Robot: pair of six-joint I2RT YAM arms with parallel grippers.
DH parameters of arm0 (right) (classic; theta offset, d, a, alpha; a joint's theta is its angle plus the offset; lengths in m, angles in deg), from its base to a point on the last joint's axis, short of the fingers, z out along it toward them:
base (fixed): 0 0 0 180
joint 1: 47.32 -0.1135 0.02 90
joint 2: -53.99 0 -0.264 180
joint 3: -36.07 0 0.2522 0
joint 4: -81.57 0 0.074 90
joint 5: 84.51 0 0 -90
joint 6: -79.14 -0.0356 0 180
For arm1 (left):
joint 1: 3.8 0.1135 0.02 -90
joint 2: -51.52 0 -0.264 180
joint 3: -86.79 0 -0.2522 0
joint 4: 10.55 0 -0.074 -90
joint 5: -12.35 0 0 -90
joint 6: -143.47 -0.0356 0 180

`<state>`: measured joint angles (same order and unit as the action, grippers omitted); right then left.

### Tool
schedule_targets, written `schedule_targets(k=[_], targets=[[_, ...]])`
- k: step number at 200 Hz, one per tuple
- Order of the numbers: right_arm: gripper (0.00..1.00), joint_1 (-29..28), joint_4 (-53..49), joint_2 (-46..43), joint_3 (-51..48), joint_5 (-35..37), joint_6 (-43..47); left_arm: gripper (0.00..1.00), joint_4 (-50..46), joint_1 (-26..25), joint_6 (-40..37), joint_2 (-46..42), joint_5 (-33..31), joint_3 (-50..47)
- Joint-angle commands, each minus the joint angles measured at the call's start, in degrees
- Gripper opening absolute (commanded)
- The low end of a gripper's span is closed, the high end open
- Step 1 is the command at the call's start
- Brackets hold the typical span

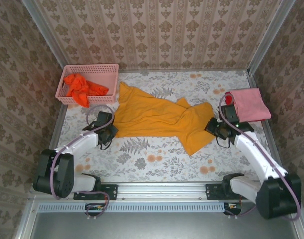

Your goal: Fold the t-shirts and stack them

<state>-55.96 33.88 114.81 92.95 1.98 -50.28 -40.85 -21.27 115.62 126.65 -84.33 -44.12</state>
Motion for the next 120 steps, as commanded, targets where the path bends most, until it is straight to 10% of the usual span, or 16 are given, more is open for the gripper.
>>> schedule_targets(k=[1, 55, 81, 120], targets=[[0.00, -4.1, -10.5, -5.0, -3.0, 4.3, -9.5, 0.00, -1.3, 0.5, 0.1, -0.9, -0.7, 1.5], [0.00, -10.6, -8.9, -8.0, -11.5, 5.2, -22.1, 0.00, -0.7, 0.7, 0.1, -0.8, -0.9, 0.8], [0.48, -9.3, -8.2, -4.5, -8.9, 9.6, -14.5, 0.00, -0.5, 1.4, 0.2, -0.9, -0.9, -0.4], [0.60, -3.6, -2.4, -3.9, -7.5, 9.0, -3.2, 0.00, -0.8, 2.6, -0.2, -2.0, -0.7, -1.7]])
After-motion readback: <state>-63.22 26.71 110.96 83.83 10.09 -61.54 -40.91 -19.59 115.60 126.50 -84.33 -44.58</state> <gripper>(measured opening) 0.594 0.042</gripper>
